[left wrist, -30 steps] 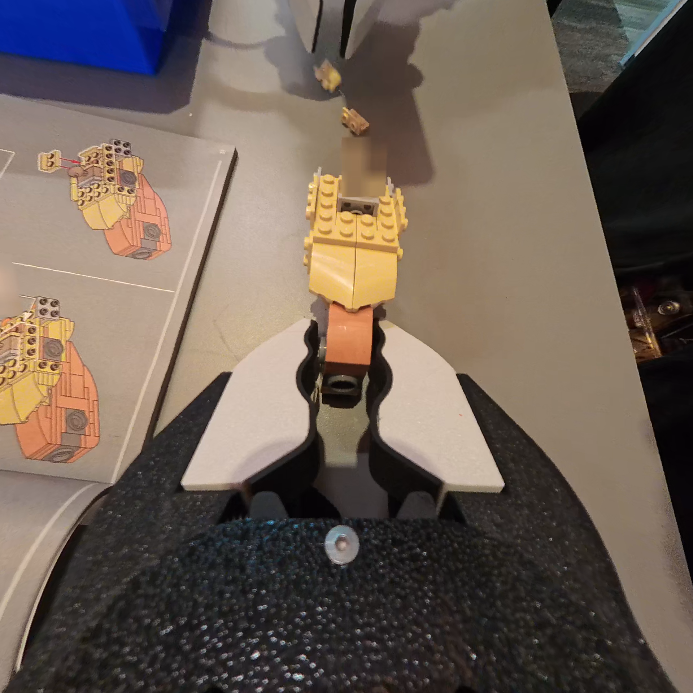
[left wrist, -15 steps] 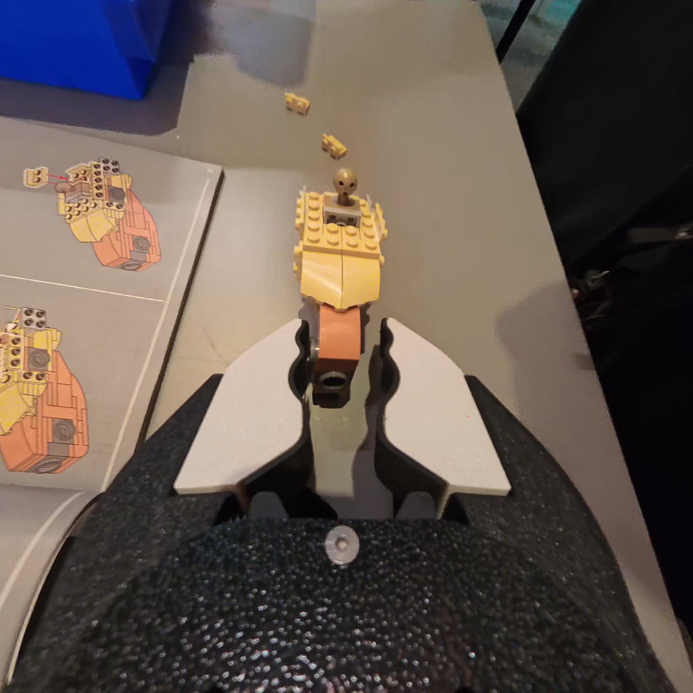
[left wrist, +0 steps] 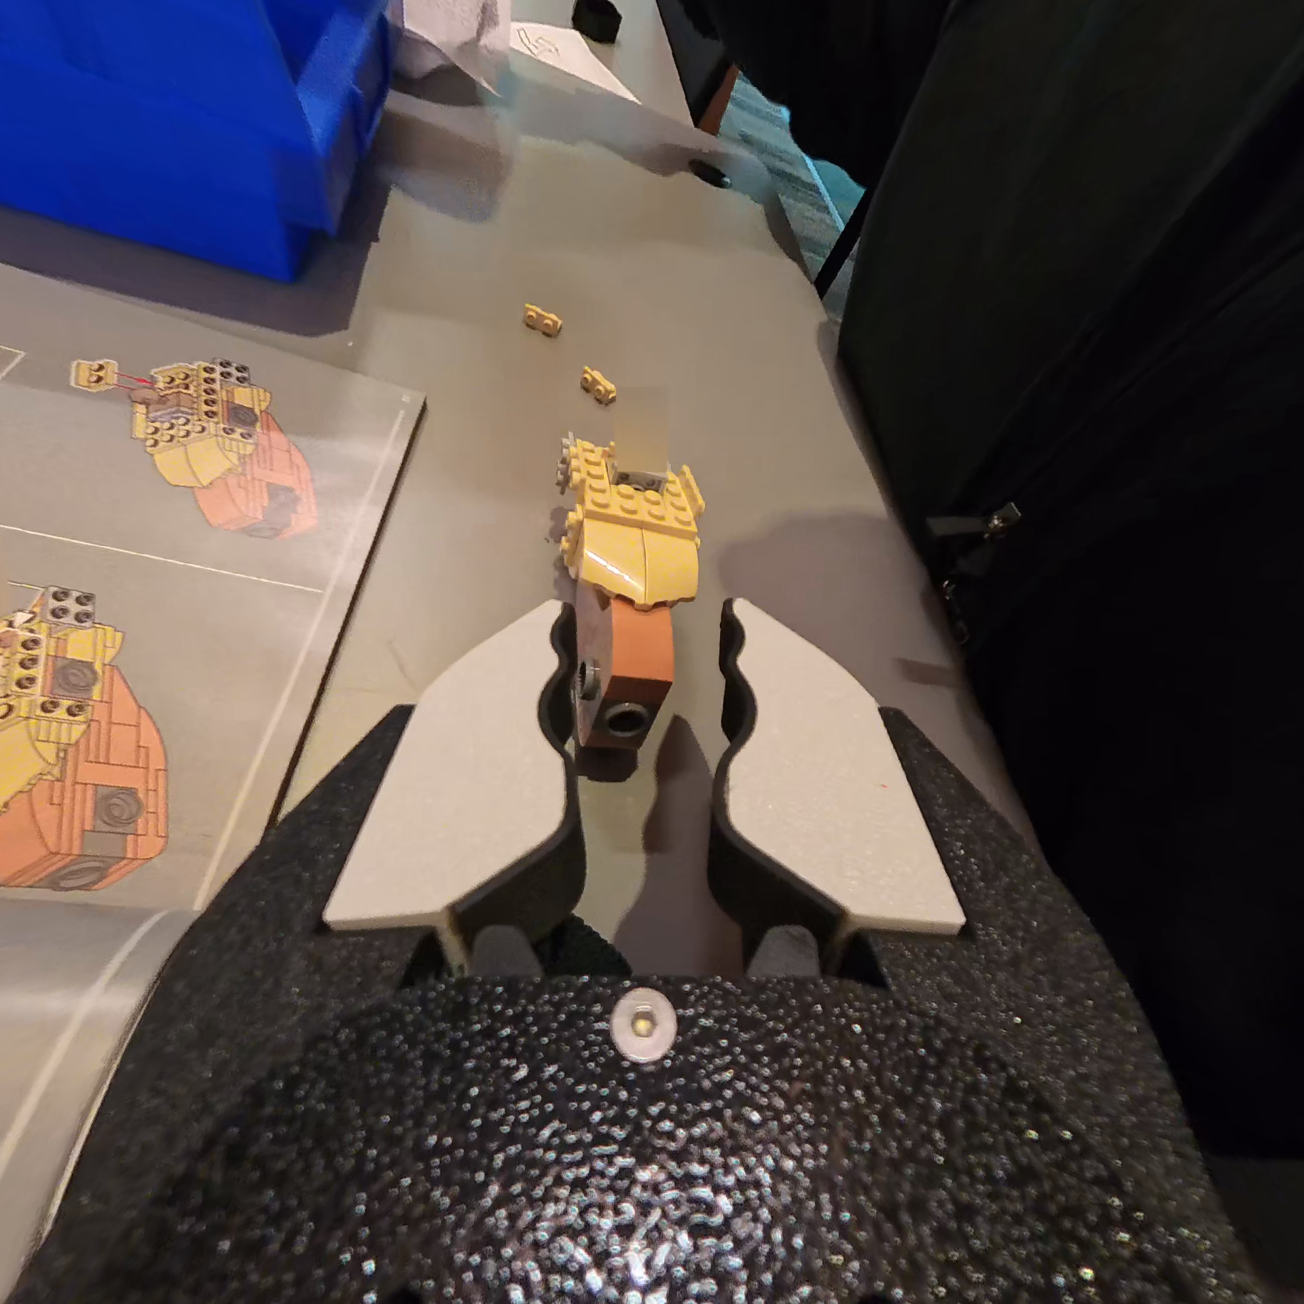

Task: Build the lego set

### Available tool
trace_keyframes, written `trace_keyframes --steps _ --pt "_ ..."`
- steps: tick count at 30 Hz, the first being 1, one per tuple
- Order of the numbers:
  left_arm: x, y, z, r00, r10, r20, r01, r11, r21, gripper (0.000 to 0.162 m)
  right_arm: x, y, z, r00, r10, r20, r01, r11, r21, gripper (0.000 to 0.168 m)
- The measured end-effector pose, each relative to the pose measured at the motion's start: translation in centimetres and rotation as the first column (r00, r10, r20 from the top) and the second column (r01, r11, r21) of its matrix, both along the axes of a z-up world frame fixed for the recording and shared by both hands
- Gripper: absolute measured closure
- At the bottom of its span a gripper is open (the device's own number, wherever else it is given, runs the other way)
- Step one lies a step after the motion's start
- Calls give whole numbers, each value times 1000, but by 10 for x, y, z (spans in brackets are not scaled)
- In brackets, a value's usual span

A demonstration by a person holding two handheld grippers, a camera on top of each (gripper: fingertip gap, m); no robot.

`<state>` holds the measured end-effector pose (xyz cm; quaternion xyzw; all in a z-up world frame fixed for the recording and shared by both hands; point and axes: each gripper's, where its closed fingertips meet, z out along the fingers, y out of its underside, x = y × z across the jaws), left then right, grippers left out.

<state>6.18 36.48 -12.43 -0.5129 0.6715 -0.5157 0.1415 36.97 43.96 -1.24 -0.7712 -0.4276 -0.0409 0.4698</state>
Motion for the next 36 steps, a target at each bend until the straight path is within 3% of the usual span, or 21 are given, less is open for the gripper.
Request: trace_keyframes --steps 6,12,16,22,28,36 --pt "0 0 1 1000 9 14 -9 1000 20 124 -15 -28 -12 999 14 44 -12 999 -36 148" --pt "0 3 3 999 31 42 -33 999 39 124 -18 -28 -7 1000 0 24 1 1000 -20 148" --pt "5 20 11 985 114 132 -129 986 107 125 -25 -30 -12 1000 0 -1 0 1000 -19 148" --pt "9 54 31 918 268 291 -320 936 148 130 -41 -43 -13 983 -1 -182 11 999 53 148" --pt "10 69 42 877 354 324 -404 909 99 130 -17 -42 -7 902 -102 -419 154 984 92 152" --pt "6 81 54 835 401 376 -477 868 134 130 -7 -46 -23 877 -197 -439 241 969 46 156"
